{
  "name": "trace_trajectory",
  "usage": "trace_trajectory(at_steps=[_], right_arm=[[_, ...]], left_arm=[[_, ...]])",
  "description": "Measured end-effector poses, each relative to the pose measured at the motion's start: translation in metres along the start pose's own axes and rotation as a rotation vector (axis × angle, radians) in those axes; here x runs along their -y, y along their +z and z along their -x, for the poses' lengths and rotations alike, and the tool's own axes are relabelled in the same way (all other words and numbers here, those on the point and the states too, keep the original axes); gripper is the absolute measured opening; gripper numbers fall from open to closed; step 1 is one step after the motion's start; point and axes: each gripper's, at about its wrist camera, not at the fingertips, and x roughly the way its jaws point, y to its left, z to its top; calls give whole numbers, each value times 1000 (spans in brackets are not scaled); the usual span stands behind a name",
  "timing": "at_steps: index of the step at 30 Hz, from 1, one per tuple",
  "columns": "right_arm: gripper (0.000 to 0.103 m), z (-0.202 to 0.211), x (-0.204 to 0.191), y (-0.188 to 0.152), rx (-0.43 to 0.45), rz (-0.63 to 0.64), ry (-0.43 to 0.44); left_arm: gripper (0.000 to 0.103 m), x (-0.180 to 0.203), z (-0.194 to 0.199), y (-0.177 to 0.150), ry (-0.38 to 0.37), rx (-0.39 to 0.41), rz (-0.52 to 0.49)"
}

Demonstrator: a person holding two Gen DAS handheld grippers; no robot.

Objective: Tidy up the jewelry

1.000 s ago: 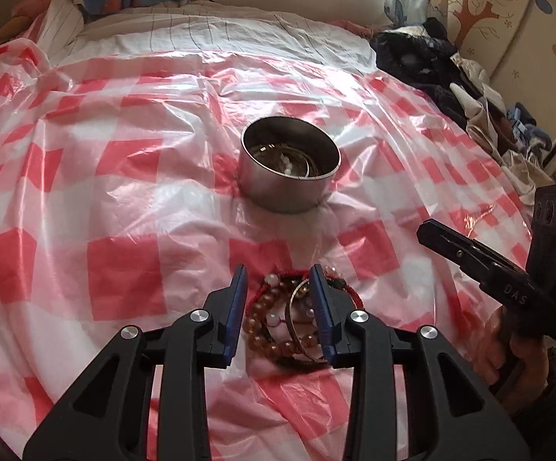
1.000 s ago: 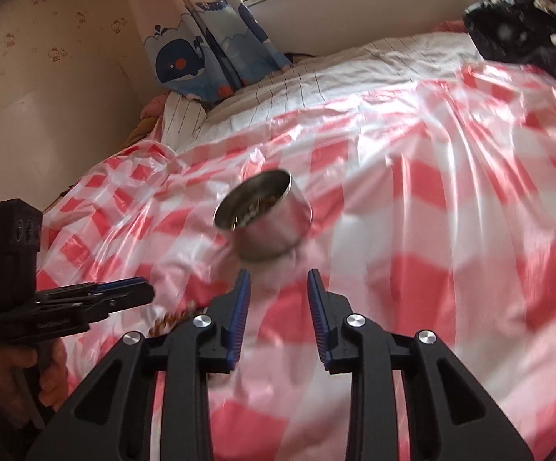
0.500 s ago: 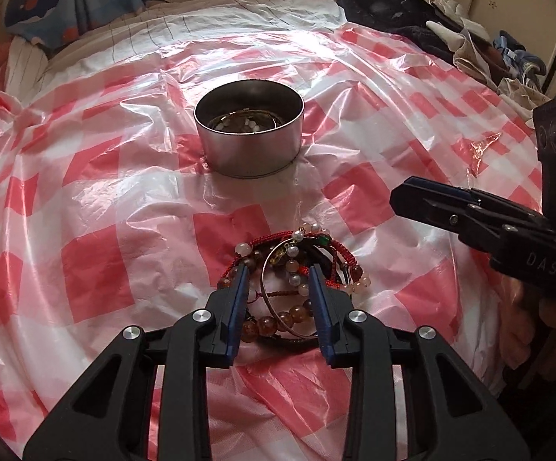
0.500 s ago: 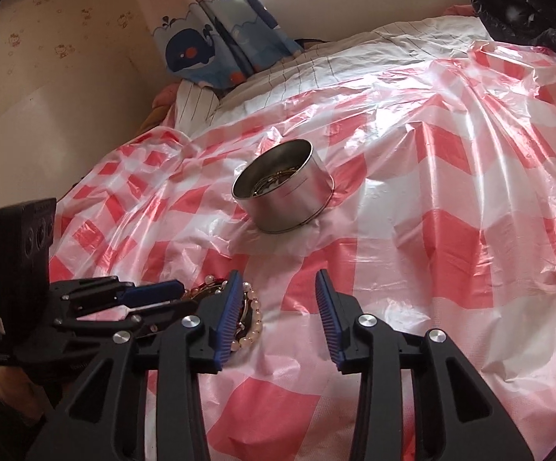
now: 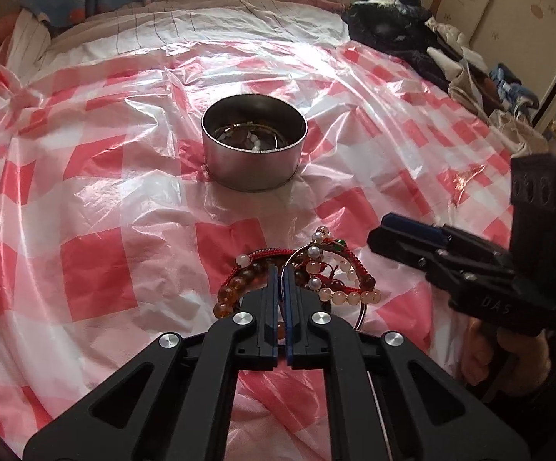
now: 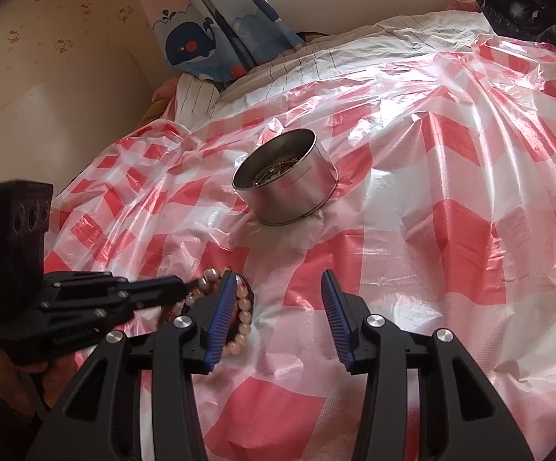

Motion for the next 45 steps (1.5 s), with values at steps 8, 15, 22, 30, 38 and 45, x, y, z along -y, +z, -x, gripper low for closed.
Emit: trace_trajectory(at_steps=[8,15,22,30,38,45], right_arm=[[45,-5,5,-2,-26,-71,147],[18,-8,-6,-3,-55,-63,298],[8,1,-36,-6,-13,125,186],[8,22,-24,1,97,87,190],[8,8,7,3,43,-15,17],[8,9,5,3,58,1,-15]], left_arm=[[3,-8,11,5,-51,34,39],[3,2,9,4,-9,18,-25],[3,-5,5,2,132,-4,-47],[2,-14,12,4,178,18,-20],[2,-22,10,4,219,11,-2],[3,-23,11,5,223,24,16]])
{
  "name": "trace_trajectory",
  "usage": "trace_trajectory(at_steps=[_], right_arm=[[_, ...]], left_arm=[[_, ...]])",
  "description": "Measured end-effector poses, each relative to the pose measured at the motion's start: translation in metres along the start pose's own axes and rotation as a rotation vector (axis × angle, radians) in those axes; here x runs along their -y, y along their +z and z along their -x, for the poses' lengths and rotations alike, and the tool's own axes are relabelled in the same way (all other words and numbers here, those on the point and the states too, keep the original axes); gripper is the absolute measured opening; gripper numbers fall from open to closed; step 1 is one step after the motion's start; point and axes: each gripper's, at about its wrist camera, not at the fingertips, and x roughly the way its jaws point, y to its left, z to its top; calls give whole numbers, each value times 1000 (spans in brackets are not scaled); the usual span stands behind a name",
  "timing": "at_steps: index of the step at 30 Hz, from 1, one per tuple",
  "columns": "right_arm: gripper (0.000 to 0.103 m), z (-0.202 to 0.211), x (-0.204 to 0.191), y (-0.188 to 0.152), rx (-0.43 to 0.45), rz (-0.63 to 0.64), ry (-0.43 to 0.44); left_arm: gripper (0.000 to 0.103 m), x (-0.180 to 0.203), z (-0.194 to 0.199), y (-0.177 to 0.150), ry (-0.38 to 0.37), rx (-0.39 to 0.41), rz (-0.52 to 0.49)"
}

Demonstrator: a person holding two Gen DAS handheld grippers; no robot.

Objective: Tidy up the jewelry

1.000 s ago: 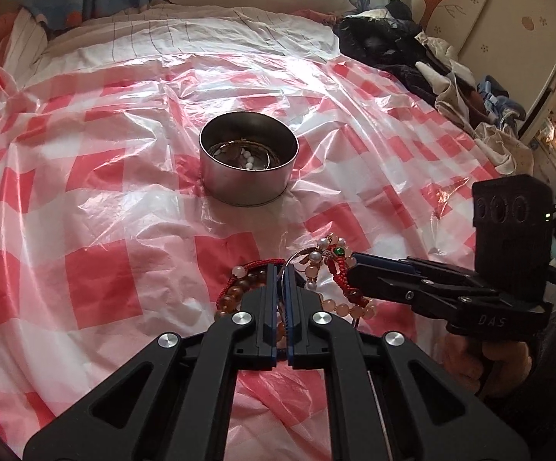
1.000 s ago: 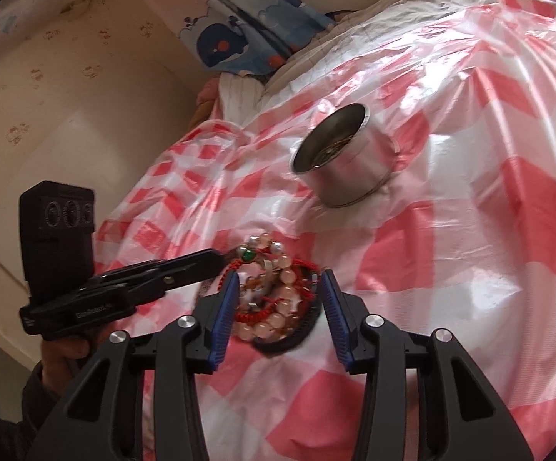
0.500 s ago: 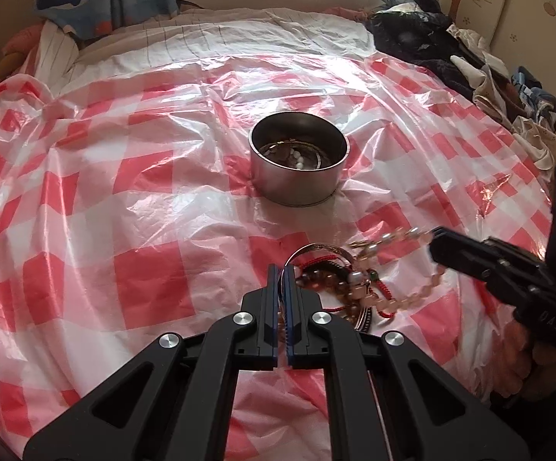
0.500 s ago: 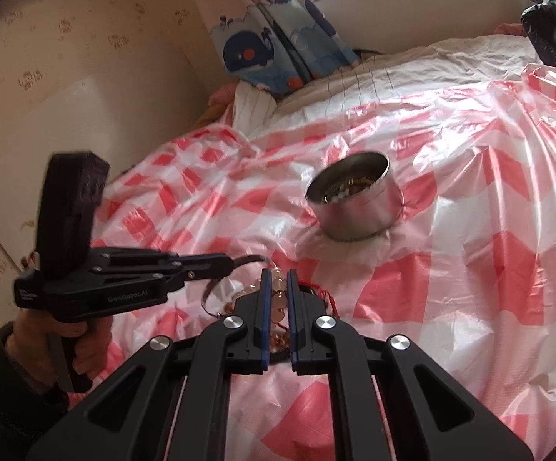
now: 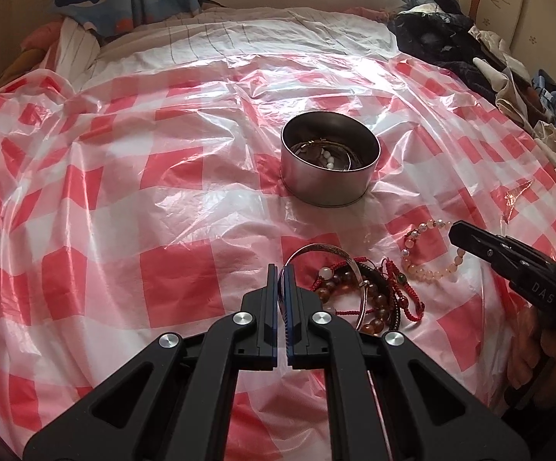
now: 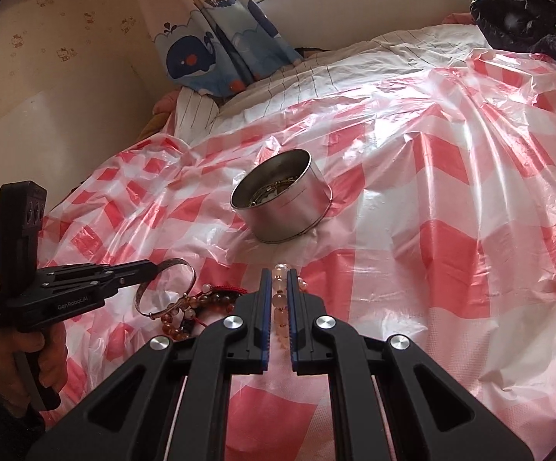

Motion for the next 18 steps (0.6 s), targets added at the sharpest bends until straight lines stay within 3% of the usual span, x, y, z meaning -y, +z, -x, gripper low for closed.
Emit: trace_trajectory(at_steps=[18], right_arm=[[8,-8,0,-2,-19,-4,-25]], left_arm=[[3,4,5,2,62,21,-31]])
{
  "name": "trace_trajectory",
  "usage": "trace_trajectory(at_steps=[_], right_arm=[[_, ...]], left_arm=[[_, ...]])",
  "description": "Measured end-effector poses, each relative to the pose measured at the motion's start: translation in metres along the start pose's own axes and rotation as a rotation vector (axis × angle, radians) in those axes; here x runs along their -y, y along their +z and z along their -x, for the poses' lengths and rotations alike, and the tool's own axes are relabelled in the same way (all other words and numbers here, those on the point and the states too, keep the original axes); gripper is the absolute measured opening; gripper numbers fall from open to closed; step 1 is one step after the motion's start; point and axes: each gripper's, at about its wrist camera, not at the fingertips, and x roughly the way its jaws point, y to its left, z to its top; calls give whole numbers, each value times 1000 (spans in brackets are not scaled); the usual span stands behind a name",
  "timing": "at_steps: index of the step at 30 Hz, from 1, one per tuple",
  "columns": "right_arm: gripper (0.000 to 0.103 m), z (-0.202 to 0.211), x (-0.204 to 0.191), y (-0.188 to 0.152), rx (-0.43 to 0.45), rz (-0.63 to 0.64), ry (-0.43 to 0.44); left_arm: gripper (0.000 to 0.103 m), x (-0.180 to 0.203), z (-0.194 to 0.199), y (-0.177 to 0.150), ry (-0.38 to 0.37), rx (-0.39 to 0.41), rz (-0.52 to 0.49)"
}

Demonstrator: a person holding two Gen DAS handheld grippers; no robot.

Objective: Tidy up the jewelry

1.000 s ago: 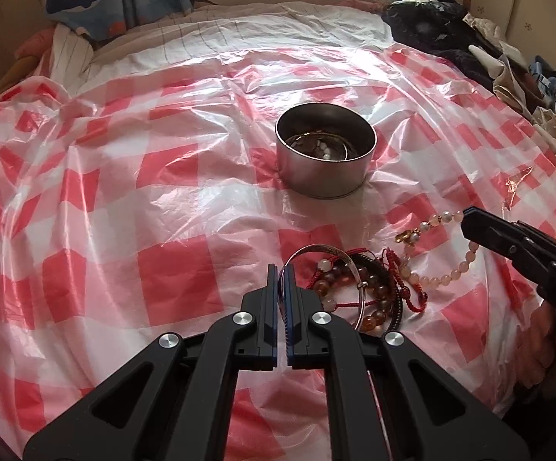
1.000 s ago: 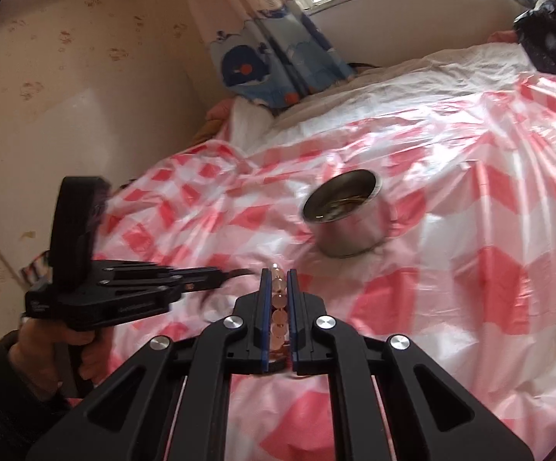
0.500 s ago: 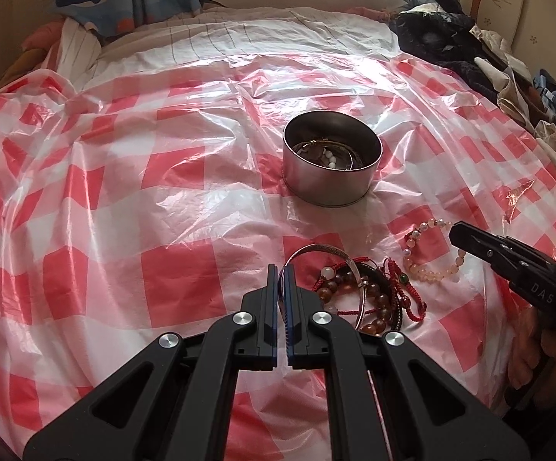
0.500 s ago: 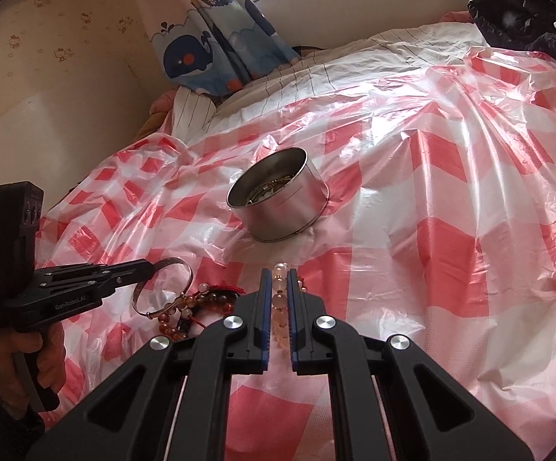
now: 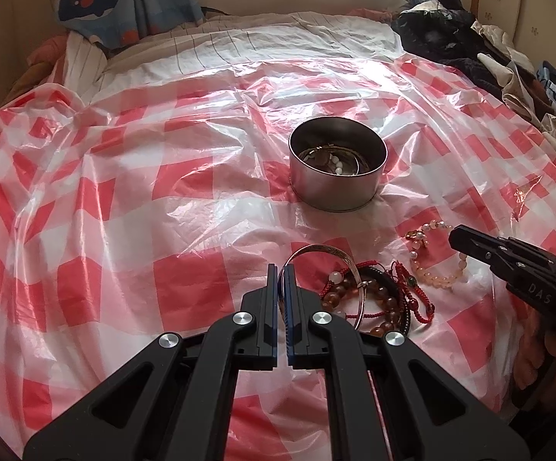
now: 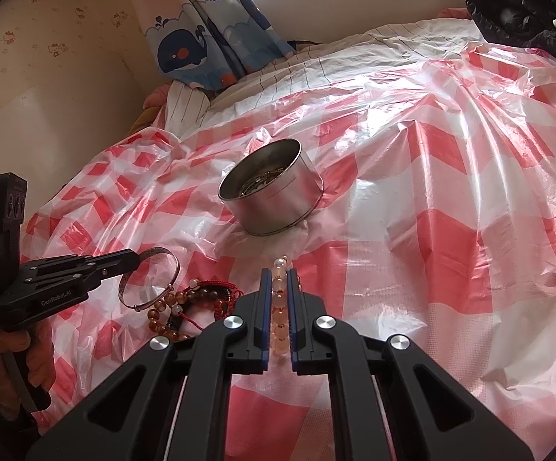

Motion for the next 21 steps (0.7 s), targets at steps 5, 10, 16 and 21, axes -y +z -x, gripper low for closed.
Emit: trace_trajectory(at_steps=[5,10,16,21], right_arm=[[8,0,0,0,4,-2,9],[8,2,-1,1,21,-9,24],[8,10,0,5,67,-27,74],[8,11,-1,6,74,-31,89]], left_arm=[[3,1,-1,1,23,4,-12],[3,2,-2,1,22,6,-6],[3,-3,-1,2,5,26,34],[4,-6,1,4,4,48,60]])
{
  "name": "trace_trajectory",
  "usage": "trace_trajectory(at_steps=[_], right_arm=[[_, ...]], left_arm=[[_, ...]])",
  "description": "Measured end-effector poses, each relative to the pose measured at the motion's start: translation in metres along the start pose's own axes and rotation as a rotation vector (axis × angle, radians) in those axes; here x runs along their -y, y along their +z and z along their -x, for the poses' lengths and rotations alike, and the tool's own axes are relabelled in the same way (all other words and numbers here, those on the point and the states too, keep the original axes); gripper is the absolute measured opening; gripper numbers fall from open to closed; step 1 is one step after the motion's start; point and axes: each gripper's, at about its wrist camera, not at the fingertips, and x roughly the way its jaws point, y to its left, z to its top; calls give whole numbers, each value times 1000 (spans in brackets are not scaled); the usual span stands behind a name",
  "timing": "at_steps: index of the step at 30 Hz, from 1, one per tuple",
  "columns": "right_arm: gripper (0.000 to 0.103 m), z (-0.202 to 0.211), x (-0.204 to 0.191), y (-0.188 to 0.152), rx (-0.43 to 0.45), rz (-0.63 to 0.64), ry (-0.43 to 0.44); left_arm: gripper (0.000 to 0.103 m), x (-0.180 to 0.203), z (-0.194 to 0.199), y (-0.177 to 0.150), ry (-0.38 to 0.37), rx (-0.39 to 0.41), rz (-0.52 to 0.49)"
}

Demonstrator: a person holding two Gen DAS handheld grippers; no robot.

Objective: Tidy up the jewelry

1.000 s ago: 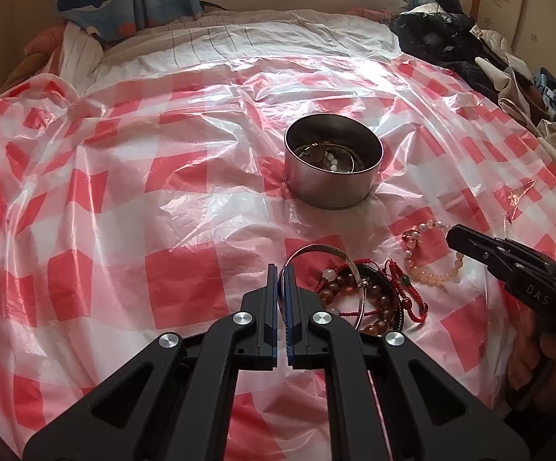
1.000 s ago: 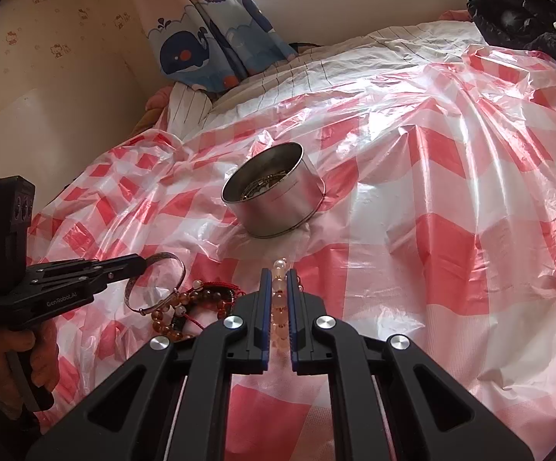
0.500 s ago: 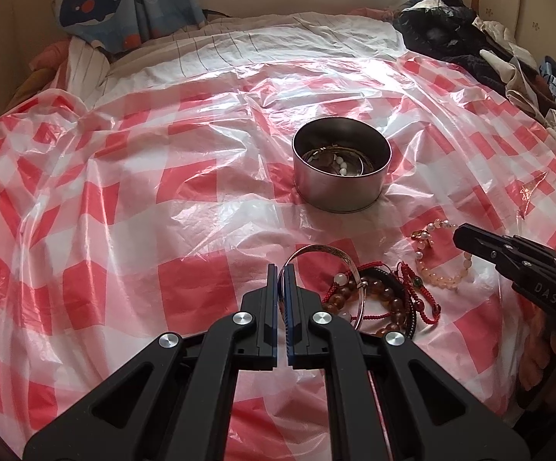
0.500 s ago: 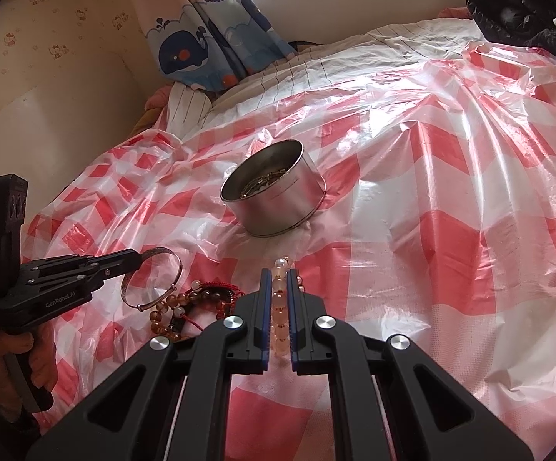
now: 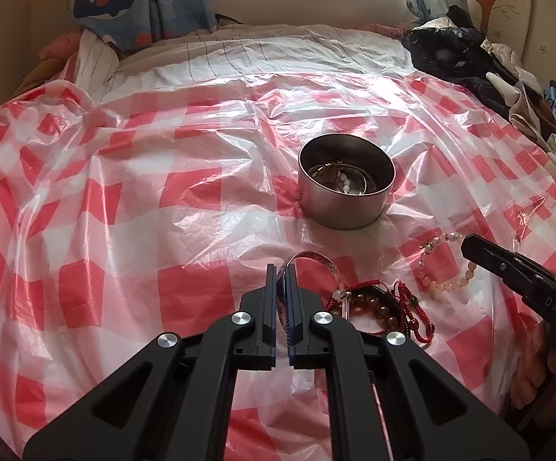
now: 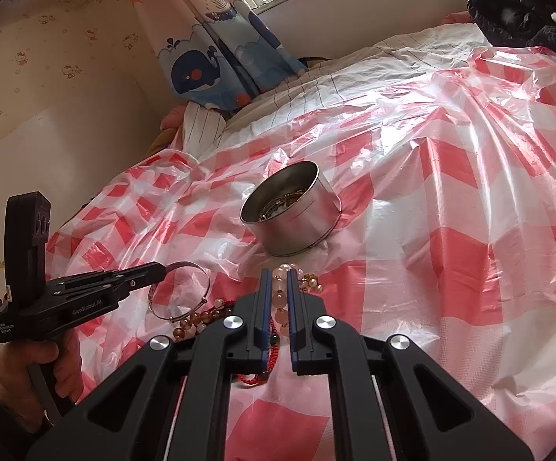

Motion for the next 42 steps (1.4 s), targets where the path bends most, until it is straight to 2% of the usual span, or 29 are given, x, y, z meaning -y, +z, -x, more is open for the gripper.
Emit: trace_trajectory(at_steps=[6,11,22,32,39,42], right_arm=[[8,-1,-2,2,8,-3,28],[8,0,-5,2,14,2,42],[8,0,-7,5,19,1,71],[8,-8,-15,30,42,-11,142],[8,-17,-20,62,75,15,136],[8,-25,-25,79,86,38,132]], left_arm=[[4,2,3,3,-13,31,8],[4,5,-1,2,-16,18,-3],[3,-1,1,5,-87,36,57],[3,3,-1,41,-122,110,105],[4,16,-42,84,-171,126,158],[5,22,-78,96,-182,44,158]])
